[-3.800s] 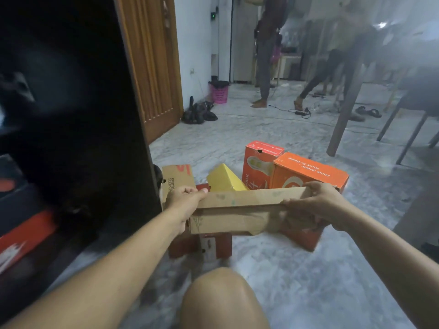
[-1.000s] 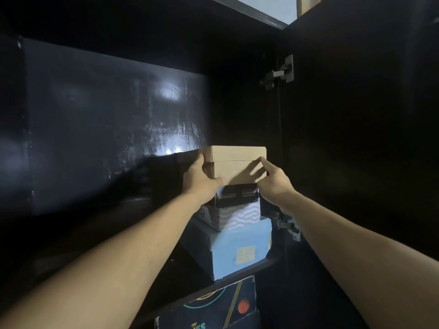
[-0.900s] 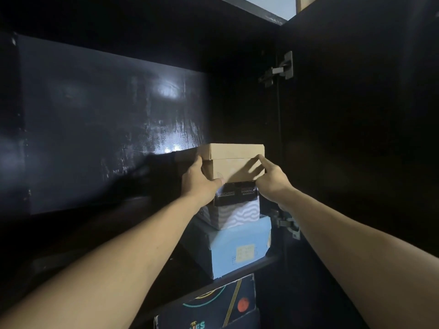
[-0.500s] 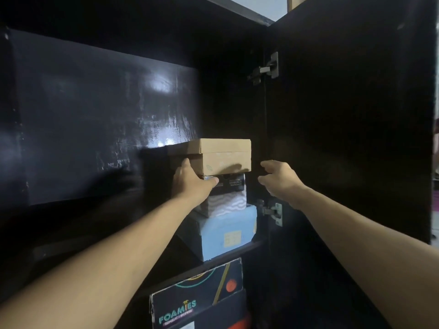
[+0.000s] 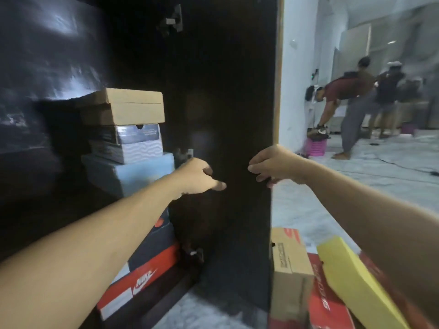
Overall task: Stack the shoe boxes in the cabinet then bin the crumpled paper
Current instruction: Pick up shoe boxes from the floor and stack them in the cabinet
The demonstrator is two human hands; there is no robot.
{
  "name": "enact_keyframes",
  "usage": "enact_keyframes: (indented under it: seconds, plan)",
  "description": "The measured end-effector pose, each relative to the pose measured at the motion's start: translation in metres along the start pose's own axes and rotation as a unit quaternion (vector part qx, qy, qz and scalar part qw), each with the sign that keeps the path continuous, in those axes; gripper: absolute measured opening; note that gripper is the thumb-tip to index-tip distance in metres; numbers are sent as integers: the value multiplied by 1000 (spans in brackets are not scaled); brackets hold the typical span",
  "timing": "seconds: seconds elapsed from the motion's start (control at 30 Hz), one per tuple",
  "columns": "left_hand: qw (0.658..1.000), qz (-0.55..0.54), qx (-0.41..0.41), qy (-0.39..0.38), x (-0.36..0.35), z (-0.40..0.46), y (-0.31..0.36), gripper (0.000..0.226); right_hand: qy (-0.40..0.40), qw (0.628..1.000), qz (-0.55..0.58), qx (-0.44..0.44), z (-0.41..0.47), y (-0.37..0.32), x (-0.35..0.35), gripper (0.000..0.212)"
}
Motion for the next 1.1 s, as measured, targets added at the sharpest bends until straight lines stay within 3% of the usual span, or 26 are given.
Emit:
enact_keyframes:
  seconds: [0.17,0.27,0.37,0.47,0.53,0.67,0.83,1.0,1.1]
  plan:
    - [992,-11,-57,-115,-72,-4,51,68,-2,997,-35,-70,-46,60,43,11]
    - [981,-27,-99,-166,-116,-9,83,65,15,991,-44,-124,-74,102,68,27]
    - [970,-32,-125,-206,-161,-10,109,74,27,982,-50,-178,-100,141,89,30]
    - [956,-37,-148,-250,-207,-10,129,57,47,971,-52,-229,-123,184,103,30]
    - [951,-39,-153,-266,-237,-8,140,46,62,961,-50,-266,-136,216,110,30]
    - [947,-44,-144,-285,-292,1,156,63,96,941,-57,-319,-156,275,127,23]
    - [937,-40,-149,-313,-353,17,187,60,156,916,-136,-345,-170,350,158,20]
    - [939,-87,-141,-303,-413,33,235,66,279,862,-253,-339,-190,415,192,35]
    - [932,-131,-144,-305,-443,34,269,69,295,836,-279,-369,-204,450,210,50]
Point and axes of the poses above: each hand's wrist, its own z-axis towards the middle knuckle, its own x-axis out of the back of the hand, y = z × x, the point moved 1 cm from there along z, towards the middle knuckle, and after that the axes turned 8 degrees about z, right-handed, at the moved point
